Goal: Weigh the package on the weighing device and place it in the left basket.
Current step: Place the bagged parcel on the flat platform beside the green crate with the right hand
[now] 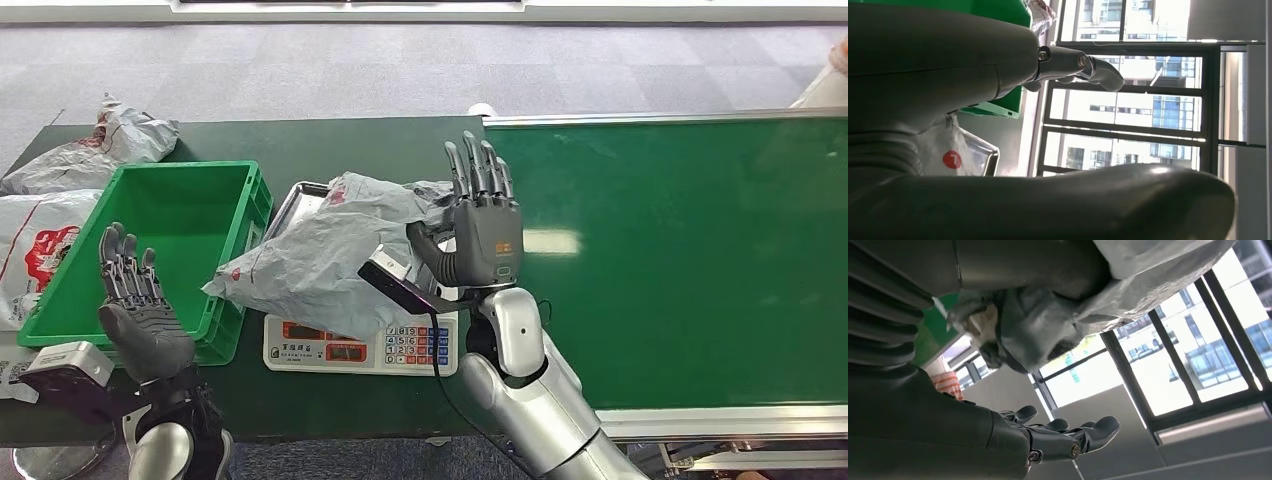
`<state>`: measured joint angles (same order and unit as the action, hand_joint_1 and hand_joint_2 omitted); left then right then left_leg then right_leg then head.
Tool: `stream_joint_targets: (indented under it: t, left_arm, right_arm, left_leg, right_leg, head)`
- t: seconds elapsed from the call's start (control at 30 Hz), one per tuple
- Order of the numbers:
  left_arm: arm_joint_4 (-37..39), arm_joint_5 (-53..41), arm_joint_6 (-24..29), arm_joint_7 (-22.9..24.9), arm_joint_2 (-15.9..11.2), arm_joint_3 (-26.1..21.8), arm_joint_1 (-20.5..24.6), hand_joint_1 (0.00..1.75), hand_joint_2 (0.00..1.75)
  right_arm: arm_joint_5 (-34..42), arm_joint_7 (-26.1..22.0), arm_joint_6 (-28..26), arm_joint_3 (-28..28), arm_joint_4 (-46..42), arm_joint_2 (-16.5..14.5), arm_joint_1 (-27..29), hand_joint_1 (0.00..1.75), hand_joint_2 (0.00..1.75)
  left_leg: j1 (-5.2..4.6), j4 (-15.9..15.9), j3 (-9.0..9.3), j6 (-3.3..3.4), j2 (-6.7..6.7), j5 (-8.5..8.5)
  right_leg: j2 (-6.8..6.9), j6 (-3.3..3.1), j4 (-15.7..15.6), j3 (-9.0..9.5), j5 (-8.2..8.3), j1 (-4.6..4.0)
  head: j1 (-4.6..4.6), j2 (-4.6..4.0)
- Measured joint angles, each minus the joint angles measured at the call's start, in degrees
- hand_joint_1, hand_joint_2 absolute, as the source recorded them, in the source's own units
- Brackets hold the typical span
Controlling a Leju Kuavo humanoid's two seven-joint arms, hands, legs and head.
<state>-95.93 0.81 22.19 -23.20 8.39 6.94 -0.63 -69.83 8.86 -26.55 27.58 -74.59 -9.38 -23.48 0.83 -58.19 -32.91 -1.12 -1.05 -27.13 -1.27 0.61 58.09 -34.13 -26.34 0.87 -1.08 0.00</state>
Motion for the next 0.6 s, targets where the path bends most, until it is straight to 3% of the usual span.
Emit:
stream_joint_targets:
  t: [0.1,0.23,0.6]
  left_arm:
    - [-0.06,-0.30,-1.24,0.24,0.00,0.27,-0.08,0.00,0.00]
    - [-0.24,-0.85,-2.49,0.39,0.02,0.43,-0.25,0.00,0.00]
    - [-1.13,-2.13,-5.86,-0.80,0.02,1.25,-0.95,0.00,0.00]
  right_arm:
    - [2.82,-3.40,-4.21,-0.82,-6.68,0.66,3.55,0.00,0.00]
    - [5.02,-6.26,-6.93,-1.29,-14.57,1.44,7.59,0.00,1.75]
    - [9.55,-13.63,-13.02,-1.53,-27.74,3.09,14.78,0.00,1.75]
  left_leg:
    - [0.00,0.00,-0.03,0.00,-0.02,0.00]
    - [0.00,0.01,-0.05,-0.01,-0.02,-0.02]
    - [0.00,0.01,-0.05,-0.01,-0.01,-0.02]
  right_leg:
    - [0.02,0.00,-0.01,-0.02,-0.01,0.00]
    - [0.02,0.00,-0.01,-0.04,-0.01,0.00]
    - [0.03,0.00,-0.01,-0.03,-0.02,0.00]
  head:
    - [0.00,0.00]
    - [0.00,0.00]
    - [0.01,0.00]
